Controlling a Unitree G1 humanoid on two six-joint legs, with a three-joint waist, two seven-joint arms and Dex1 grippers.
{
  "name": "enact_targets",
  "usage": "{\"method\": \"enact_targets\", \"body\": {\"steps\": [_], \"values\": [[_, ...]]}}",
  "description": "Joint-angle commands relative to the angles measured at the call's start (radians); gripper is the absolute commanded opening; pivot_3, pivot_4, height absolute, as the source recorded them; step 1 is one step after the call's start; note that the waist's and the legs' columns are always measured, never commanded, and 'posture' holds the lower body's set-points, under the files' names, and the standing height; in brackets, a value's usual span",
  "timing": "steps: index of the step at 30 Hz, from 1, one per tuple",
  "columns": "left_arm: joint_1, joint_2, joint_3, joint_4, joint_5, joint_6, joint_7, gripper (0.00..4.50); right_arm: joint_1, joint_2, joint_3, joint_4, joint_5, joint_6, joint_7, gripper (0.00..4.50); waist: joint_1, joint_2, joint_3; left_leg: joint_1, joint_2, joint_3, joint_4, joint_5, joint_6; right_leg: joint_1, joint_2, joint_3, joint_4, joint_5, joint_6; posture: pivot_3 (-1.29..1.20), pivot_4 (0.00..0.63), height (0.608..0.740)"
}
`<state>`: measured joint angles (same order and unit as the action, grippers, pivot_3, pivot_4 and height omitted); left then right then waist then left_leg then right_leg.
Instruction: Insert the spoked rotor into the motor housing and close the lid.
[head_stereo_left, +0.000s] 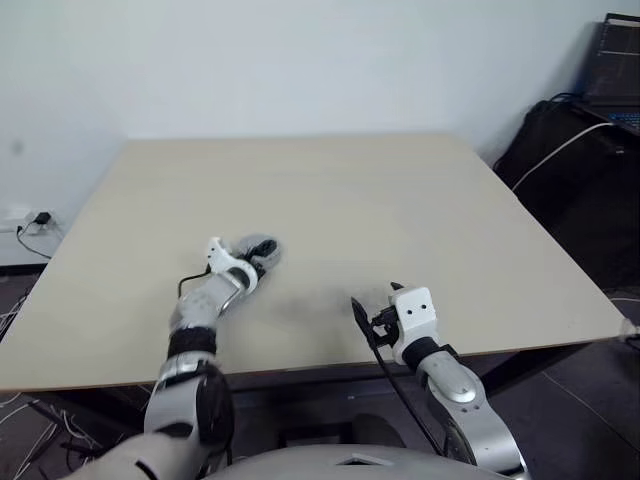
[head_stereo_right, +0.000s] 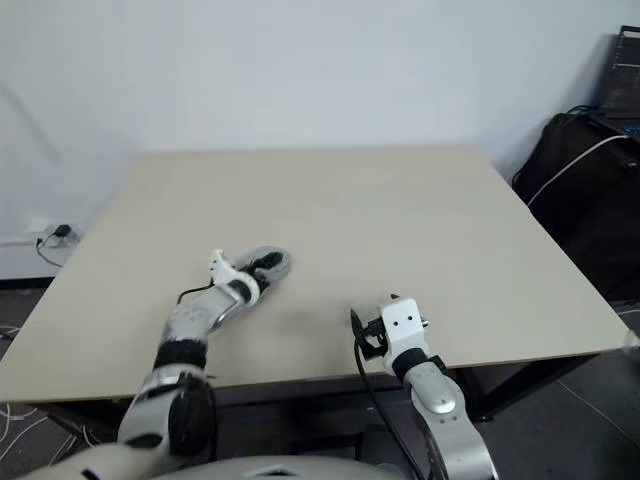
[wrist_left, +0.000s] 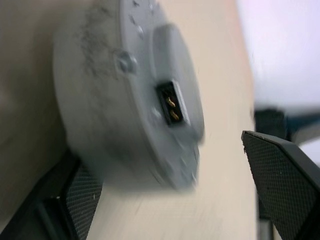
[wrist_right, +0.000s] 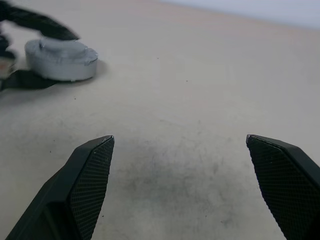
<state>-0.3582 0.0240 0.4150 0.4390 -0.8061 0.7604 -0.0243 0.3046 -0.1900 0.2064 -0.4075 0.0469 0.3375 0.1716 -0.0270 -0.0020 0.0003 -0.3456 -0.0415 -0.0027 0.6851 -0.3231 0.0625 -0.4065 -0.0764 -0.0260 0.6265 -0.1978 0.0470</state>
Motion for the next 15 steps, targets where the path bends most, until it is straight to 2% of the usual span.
{"method": "enact_targets", "body": {"steps": [1, 5, 7, 9, 10, 12, 15], "values": [[0.19, 0.001, -0.041, -0.197, 0.017, 0.127, 0.062, 4.46, -0.028, 0.015, -0.019, 0.02, 0.018, -0.008, 0.011, 4.5, 0.002, 0.002, -0.002, 0.004, 0.0, 0.0, -0.002, -0.005, 0.0, 0.004, 0.0, 0.0, 0.0, -0.002, -0.001, 0.0, 0.0, 0.74], [0.329, 0.018, -0.118, -0.416, 0.059, 0.088, 0.016, 4.46, -0.047, 0.039, -0.049, 0.066, 0.038, -0.026, 0.008, 4.5, 0.01, 0.005, -0.002, 0.008, 0.001, -0.002, -0.003, -0.006, -0.002, 0.006, 0.0, -0.002, 0.001, -0.009, -0.008, 0.0, 0.0, 0.74], [0.377, 0.067, -0.204, -0.494, 0.182, -0.05, -0.037, 4.46, -0.057, 0.058, -0.075, 0.098, 0.047, -0.05, -0.002, 4.5, 0.013, 0.005, -0.002, 0.008, 0.001, -0.002, -0.003, -0.006, -0.002, 0.006, 0.001, -0.002, 0.001, -0.009, -0.008, 0.0, 0.0, 0.74], [0.351, 0.144, -0.25, -0.53, 0.288, -0.156, -0.07, 4.46, -0.066, 0.081, -0.11, 0.135, 0.054, -0.094, -0.021, 4.5, 0.015, 0.005, 0.001, 0.008, 0.001, -0.002, -0.003, -0.006, -0.003, 0.006, 0.001, -0.002, 0.001, -0.009, -0.008, 0.0, 0.0, 0.74], [0.373, 0.15, -0.278, -0.543, 0.342, -0.222, -0.068, 4.46, -0.067, 0.088, -0.124, 0.153, 0.049, -0.125, -0.032, 4.5, 0.016, 0.004, 0.004, 0.008, 0.001, -0.003, -0.003, -0.005, -0.004, 0.006, 0.002, -0.002, 0.001, -0.009, -0.008, 0.0, 0.0, 0.74], [0.491, 0.093, -0.344, -0.619, 0.439, -0.385, -0.037, 4.46, -0.064, 0.092, -0.151, 0.191, 0.046, -0.186, -0.036, 4.5, 0.017, 0.008, 0.006, 0.006, 0.001, -0.005, -0.003, -0.004, -0.005, 0.003, 0.005, -0.001, 0.001, -0.009, -0.006, 0.0, 0.0, 0.74], [0.574, 0.115, -0.447, -0.626, 0.645, -0.602, -0.025, 4.46, -0.059, 0.086, -0.188, 0.235, 0.044, -0.253, -0.036, 4.5, 0.037, 0.011, 0.008, 0.004, -0.002, -0.003, -0.003, -0.006, -0.002, 0.001, 0.002, 0.002, 0.0, -0.008, -0.008, 0.0, 0.0, 0.74]]}}
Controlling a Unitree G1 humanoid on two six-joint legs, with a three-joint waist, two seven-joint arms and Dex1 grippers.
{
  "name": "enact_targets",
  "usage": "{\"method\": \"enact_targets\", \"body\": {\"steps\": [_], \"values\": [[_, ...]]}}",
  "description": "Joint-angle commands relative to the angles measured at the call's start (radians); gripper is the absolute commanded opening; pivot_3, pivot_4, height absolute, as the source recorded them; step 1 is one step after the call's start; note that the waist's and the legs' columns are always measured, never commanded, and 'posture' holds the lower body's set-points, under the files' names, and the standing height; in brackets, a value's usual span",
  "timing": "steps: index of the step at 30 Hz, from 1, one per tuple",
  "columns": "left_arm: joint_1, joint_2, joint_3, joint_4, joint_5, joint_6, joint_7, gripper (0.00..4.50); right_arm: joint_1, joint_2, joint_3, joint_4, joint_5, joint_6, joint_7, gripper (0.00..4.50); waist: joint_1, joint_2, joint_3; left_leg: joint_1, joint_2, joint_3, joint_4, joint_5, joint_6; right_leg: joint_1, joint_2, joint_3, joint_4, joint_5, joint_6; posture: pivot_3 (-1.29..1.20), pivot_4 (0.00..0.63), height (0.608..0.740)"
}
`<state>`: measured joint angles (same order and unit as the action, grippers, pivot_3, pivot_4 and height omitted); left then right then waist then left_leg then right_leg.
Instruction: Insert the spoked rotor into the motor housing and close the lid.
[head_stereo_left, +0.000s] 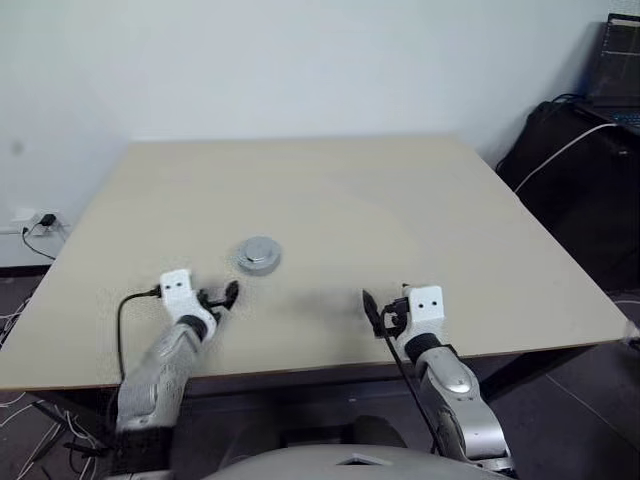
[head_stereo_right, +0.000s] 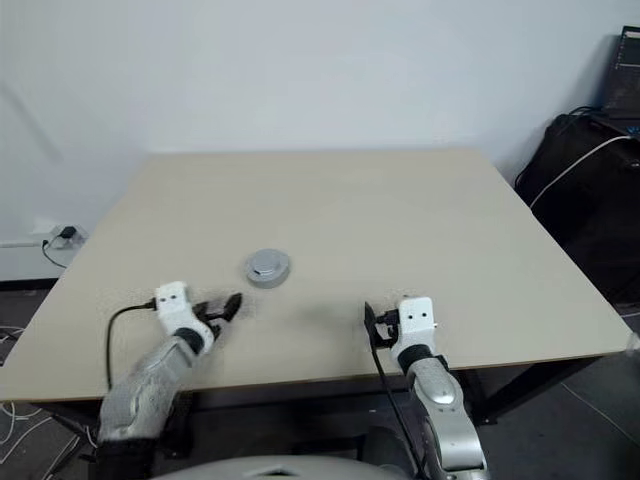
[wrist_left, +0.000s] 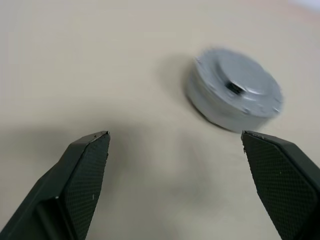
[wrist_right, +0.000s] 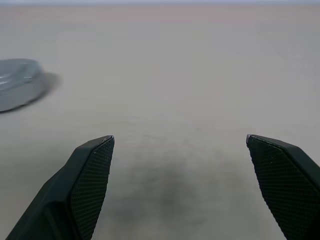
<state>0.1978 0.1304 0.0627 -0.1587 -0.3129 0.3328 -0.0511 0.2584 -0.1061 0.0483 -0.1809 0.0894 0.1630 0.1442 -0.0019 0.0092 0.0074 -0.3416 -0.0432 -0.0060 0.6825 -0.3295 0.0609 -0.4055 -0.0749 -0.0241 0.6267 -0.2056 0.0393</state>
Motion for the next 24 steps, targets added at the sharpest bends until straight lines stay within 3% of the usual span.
{"method": "enact_targets", "body": {"steps": [1, 5, 9, 24], "values": [[0.029, 0.012, -0.109, -0.014, 0.194, -0.235, 0.003, 4.46, -0.013, 0.001, -0.042, 0.02, -0.001, -0.098, -0.012, 4.5, 0.023, -0.002, 0.003, -0.003, -0.001, 0.0, 0.0, 0.0, 0.0, -0.002, -0.001, 0.0, 0.0, 0.0, 0.0, 0.0, 0.0, 0.74], [0.061, 0.028, -0.134, 0.054, 0.294, -0.452, -0.009, 4.46, -0.012, -0.024, -0.064, 0.069, -0.028, -0.172, -0.011, 4.5, 0.034, 0.002, 0.006, -0.005, 0.001, 0.0, 0.0, 0.0, 0.0, -0.005, 0.0, -0.002, 0.0, 0.0, 0.0, 0.0, 0.0, 0.74], [0.108, 0.009, -0.12, 0.075, 0.249, -0.534, -0.057, 4.46, -0.003, -0.014, -0.086, 0.113, -0.036, -0.24, -0.04, 4.5, 0.032, 0.004, 0.007, -0.005, 0.001, 0.0, 0.0, 0.002, 0.006, -0.005, -0.001, -0.004, 0.0, -0.001, 0.0, 0.0, 0.0, 0.74], [0.098, -0.016, -0.101, 0.102, 0.273, -0.541, -0.065, 4.46, -0.006, 0.018, -0.088, 0.162, -0.045, -0.29, -0.05, 4.5, 0.032, 0.001, 0.011, -0.005, 0.001, 0.0, 0.001, 0.002, 0.008, -0.004, -0.001, -0.005, 0.0, -0.003, 0.004, 0.0, 0.0, 0.74]]}}
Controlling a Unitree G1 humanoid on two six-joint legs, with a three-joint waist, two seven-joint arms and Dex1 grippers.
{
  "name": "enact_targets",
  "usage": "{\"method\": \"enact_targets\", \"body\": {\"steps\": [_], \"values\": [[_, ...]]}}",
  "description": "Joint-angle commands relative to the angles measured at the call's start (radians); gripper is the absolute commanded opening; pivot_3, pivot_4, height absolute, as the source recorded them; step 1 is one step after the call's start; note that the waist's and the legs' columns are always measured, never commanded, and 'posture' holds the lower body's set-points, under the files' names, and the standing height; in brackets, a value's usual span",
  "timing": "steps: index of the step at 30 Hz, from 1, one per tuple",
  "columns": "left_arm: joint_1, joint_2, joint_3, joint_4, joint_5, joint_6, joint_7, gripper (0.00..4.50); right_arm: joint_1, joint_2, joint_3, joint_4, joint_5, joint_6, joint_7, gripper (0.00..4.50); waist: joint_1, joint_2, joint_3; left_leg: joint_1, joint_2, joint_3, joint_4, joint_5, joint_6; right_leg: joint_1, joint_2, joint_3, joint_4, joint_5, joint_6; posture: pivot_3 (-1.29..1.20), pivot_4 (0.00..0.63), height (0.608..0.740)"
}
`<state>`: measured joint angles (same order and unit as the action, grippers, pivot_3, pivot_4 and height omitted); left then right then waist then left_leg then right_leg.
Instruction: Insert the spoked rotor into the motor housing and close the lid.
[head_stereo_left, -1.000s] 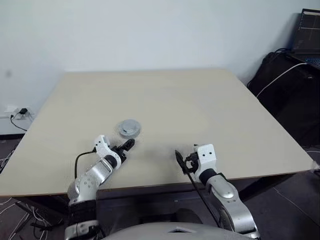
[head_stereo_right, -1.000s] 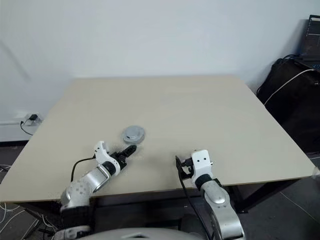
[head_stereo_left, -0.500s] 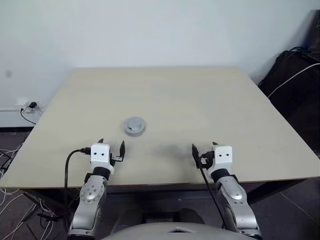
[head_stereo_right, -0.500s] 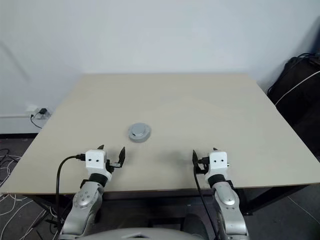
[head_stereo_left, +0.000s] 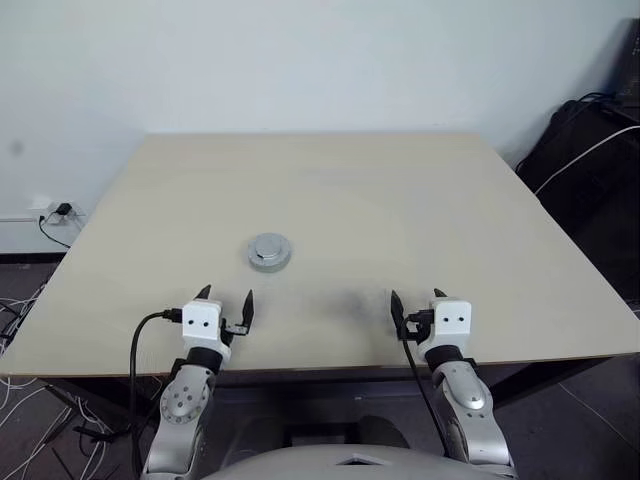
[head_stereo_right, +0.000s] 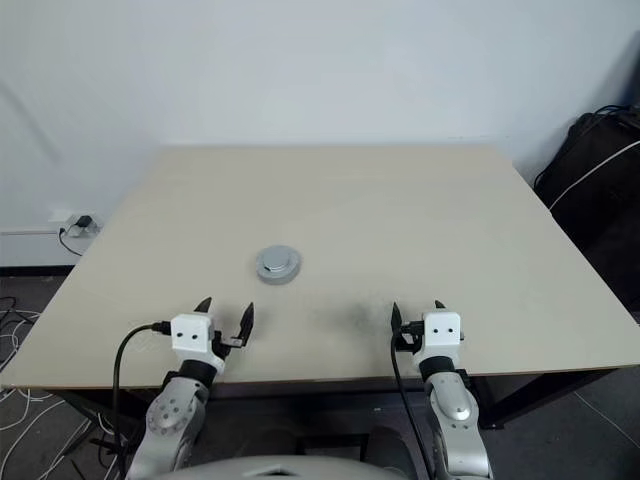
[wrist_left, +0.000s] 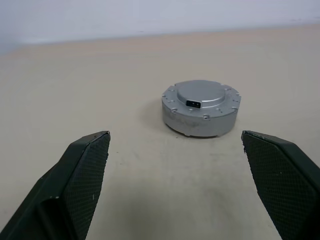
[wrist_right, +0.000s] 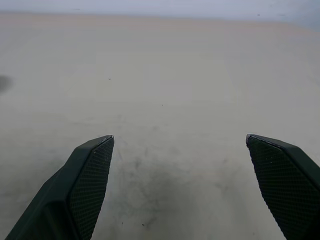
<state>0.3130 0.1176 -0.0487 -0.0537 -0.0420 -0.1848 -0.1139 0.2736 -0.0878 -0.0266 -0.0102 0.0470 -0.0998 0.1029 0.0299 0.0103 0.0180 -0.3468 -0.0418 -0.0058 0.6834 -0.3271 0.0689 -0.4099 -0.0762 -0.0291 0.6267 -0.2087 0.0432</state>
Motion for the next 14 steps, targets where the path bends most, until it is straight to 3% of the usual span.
{"method": "enact_targets", "body": {"steps": [1, 14], "values": [[-0.018, -0.003, 0.012, -0.002, 0.0, -0.023, -0.004, 4.46, -0.021, 0.0, -0.015, -0.006, -0.003, -0.028, -0.01, 4.5, 0.0, 0.0, 0.0, 0.0, 0.0, 0.0, 0.0, 0.0, 0.0, 0.0, 0.0, 0.0, 0.0, 0.0, 0.0, 0.0, 0.0, 0.74], [-0.01, -0.018, 0.013, -0.009, 0.007, -0.023, -0.004, 4.46, -0.024, 0.002, -0.01, 0.022, -0.018, -0.046, -0.021, 4.5, 0.0, 0.0, 0.0, 0.0, 0.0, 0.0, 0.0, 0.0, 0.0, 0.0, 0.0, 0.0, 0.0, 0.0, 0.0, 0.0, 0.0, 0.74]]}}
